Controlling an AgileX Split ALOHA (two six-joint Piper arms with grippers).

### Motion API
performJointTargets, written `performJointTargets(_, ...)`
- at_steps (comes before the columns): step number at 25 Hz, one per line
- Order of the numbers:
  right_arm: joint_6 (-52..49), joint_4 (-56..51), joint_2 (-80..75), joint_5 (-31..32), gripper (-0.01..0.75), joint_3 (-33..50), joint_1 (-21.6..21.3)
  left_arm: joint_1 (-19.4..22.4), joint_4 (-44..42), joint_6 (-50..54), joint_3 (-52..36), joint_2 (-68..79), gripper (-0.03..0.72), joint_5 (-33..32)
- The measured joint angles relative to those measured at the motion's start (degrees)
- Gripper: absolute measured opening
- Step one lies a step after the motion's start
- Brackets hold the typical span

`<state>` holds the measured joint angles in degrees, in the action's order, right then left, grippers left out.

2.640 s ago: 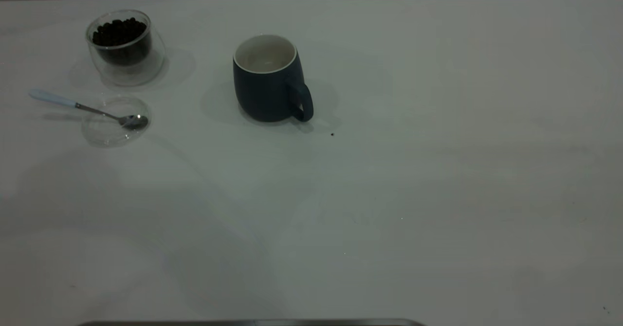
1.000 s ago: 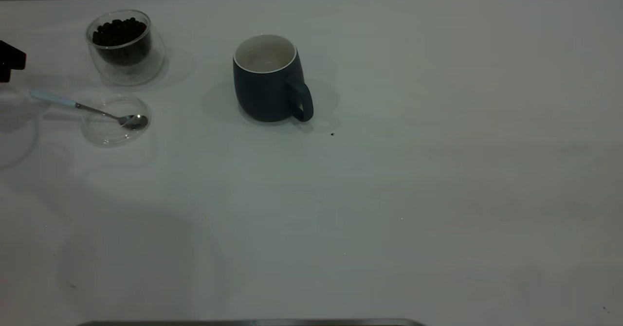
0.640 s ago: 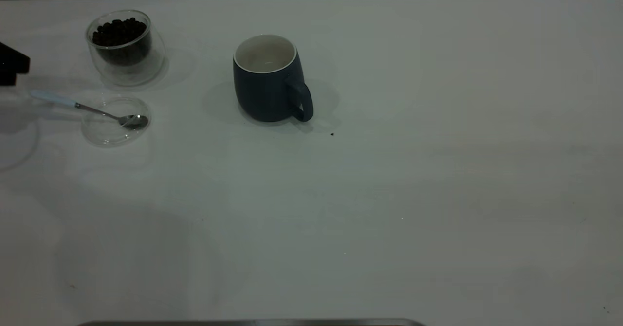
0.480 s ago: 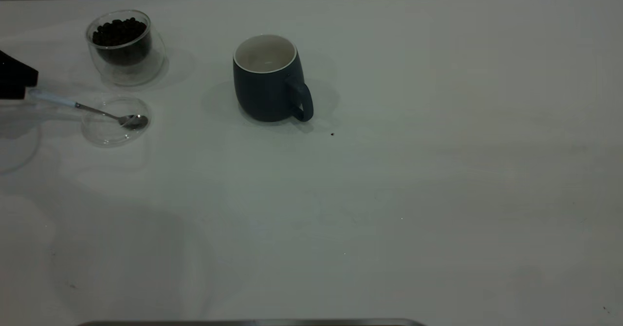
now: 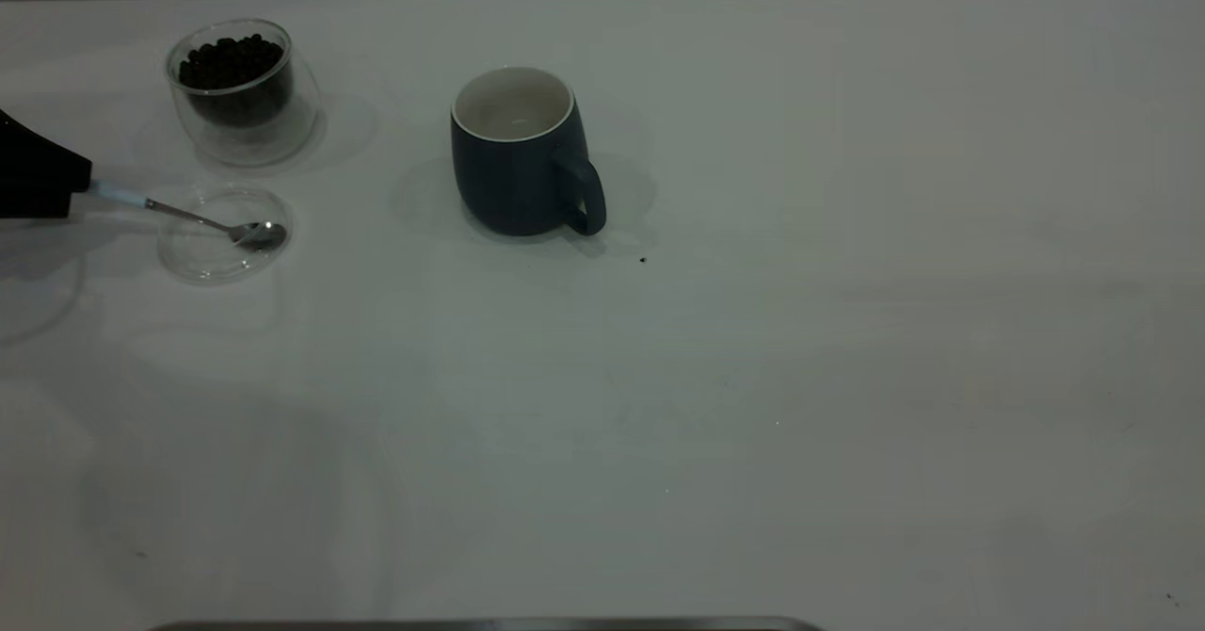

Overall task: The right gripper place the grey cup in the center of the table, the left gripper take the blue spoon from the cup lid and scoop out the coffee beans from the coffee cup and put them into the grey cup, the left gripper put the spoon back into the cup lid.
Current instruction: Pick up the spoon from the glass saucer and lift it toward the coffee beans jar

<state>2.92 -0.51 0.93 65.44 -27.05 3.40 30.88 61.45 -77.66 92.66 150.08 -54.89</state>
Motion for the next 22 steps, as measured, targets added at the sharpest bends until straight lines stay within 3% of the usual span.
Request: performJointTargets(22, 0.0, 0.0, 0.0, 0.0, 0.402, 0.0, 0.0, -2.0, 2.7, -0.1, 0.1, 0.8, 0.555, -3.0)
